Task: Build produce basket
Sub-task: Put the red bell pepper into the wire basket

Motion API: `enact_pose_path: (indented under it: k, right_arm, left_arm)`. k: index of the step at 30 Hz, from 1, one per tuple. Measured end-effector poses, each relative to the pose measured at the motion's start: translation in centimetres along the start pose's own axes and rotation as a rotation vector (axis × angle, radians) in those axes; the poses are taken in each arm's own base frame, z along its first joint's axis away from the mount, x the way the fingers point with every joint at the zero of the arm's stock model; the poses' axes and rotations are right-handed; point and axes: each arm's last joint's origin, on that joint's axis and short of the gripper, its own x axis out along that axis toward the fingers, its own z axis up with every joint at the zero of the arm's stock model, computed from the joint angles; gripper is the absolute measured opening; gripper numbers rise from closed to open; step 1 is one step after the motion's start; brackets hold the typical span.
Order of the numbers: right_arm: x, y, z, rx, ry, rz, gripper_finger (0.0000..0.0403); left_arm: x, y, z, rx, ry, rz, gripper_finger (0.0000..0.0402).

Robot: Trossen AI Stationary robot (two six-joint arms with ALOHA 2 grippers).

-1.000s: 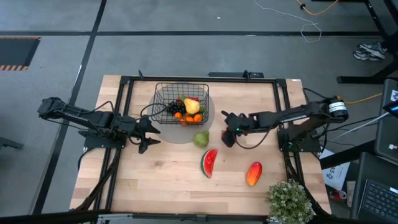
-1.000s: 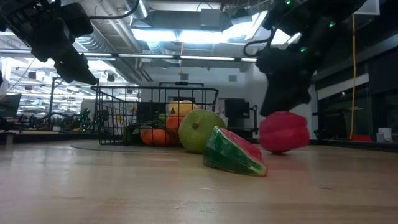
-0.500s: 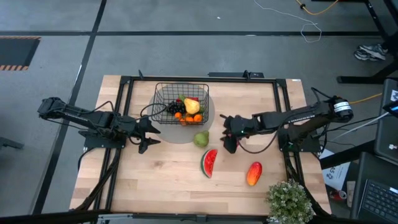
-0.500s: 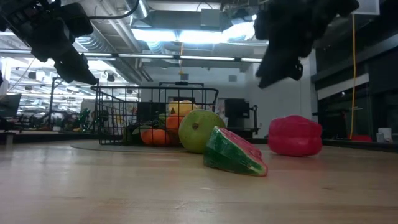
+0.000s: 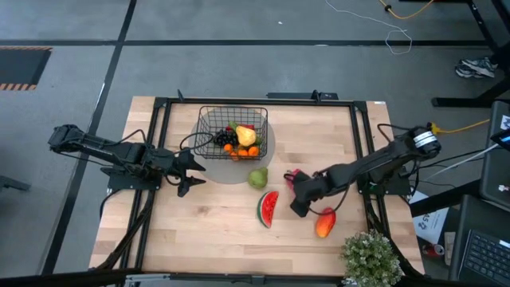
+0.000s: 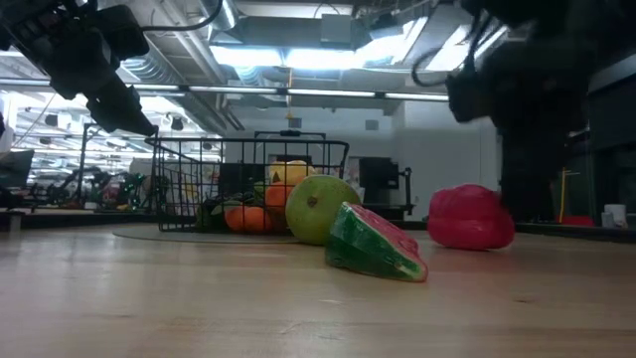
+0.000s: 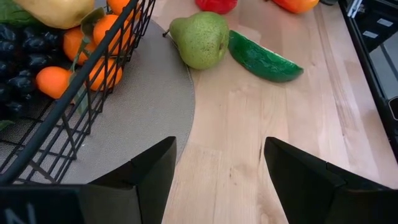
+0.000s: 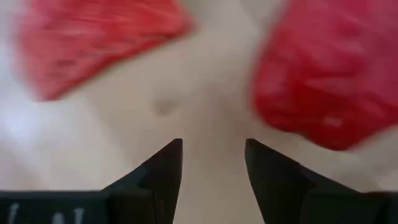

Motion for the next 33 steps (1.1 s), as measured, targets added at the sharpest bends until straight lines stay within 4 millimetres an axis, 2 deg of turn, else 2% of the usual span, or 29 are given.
enact_pose_path:
  k: [3,8,23,28,33]
  right_arm:
    - [0.3,-1.1,-0.5,0.034,0.011,-0.155,0.0177]
    - [0.0,-2.5,-0.3,0.045,-0.101,-0.345,0.0177]
    - [-0.5,-4.8,2.8,0.150,-0.462,-0.578,0.0177]
    - [-1.3,-3.7,3.9,0.147,-0.496,-0.540,0.0177]
    - [-2.3,-1.3,4.9,0.003,-0.464,-0.415,0.0177]
  left_arm:
    - [0.0,0.0,0.0,0.000,-0.002,0.004,0.0241]
    - [0.0,0.1,0.0,0.000,-0.008,0.021,0.0241]
    - [0.0,0.1,0.0,0.000,-0.009,0.022,0.0241]
    - [0.0,0.1,0.0,0.000,-0.009,0.022,0.0241]
    - [0.0,0.1,0.0,0.000,-0.009,0.022,0.0241]
